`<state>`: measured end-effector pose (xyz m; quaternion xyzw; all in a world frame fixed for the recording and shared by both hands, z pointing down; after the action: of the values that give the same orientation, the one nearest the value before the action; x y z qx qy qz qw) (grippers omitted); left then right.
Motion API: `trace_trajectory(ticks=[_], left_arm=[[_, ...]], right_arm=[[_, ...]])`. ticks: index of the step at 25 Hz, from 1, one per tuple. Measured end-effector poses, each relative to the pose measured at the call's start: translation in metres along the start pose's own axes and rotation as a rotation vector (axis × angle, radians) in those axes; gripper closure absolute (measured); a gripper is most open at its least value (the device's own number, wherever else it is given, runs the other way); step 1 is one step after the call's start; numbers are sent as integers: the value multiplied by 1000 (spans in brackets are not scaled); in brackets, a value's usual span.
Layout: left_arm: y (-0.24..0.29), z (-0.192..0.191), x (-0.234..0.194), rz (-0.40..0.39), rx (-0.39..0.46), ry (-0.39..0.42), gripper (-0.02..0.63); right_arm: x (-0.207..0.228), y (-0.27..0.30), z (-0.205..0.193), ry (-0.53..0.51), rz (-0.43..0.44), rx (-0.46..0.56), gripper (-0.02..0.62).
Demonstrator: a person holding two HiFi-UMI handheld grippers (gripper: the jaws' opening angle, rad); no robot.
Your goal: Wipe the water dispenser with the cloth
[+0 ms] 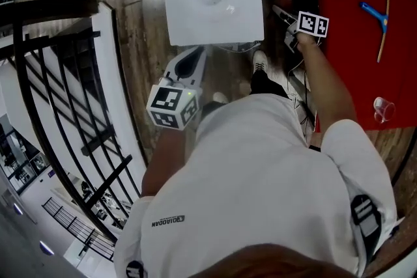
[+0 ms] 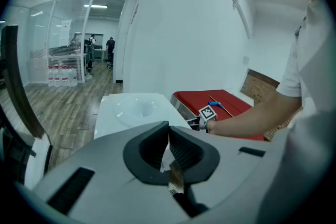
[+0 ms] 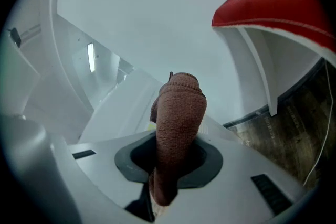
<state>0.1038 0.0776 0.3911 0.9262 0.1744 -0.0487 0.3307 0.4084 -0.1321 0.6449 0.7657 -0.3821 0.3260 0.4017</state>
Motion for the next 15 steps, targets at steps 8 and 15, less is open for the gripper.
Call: trace_trajectory(ticks=[8,15], left_arm=[[-76,-42,-18,-53,89,12,604],[-141,-86,-37,-116,164,-8,605]], right_arm=[[-143,-74,-53,-99,32,233,526],[-286,-86,-122,-286,76,261,526]])
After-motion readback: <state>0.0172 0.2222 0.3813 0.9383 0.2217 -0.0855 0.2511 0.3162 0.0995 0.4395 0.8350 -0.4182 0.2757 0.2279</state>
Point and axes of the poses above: the fingertips, and each gripper's own axes: y forward along the fingers, x to its right, z out of its top, the point moved 9 cm from there along -y, backward along the fingers, and after that the axes turned 3 degrees about z, right-handed, at the moved point
